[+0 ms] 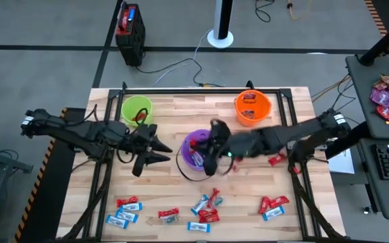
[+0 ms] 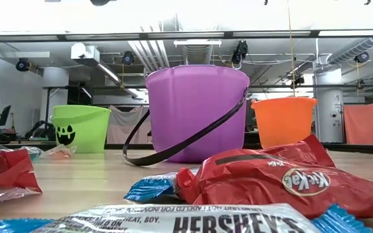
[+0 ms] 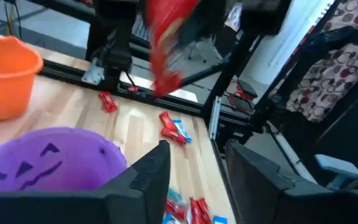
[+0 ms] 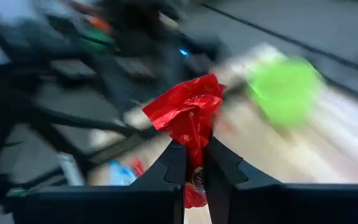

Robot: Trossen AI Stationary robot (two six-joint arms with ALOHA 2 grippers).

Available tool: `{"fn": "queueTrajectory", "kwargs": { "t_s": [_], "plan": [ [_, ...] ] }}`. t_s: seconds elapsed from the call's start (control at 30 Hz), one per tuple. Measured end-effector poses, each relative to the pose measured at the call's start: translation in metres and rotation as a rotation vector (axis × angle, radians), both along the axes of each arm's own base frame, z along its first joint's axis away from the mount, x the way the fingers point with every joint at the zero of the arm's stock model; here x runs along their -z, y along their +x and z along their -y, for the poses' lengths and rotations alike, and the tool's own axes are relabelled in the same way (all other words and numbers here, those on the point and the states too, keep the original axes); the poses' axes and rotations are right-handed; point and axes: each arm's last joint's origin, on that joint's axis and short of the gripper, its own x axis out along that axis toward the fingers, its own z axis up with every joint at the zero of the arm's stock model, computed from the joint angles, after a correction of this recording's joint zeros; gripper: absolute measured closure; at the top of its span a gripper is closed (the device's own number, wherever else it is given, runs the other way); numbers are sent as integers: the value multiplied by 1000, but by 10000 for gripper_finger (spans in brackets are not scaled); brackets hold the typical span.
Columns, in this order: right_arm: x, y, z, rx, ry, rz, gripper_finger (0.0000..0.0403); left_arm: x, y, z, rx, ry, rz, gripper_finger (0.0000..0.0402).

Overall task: Sort candy by brand, put in halloween buckets
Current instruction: Put the red chocolate into the green bucket

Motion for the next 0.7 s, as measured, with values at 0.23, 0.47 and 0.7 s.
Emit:
{"fn": "queueTrajectory", "kwargs": {
  "t_s": [0.23, 0.47, 0.7],
  "plan": [
    [-17, 7, 45, -255, 32, 98, 380, -8, 11, 1, -25, -10, 129, 194],
    [-19, 8, 65, -407, 72, 109, 380, -12, 20, -11, -205, -20, 198, 165],
    [-20, 9, 73, -440, 21, 120, 380, -9, 35, -11, -139, -25, 252, 166]
  ]
}}
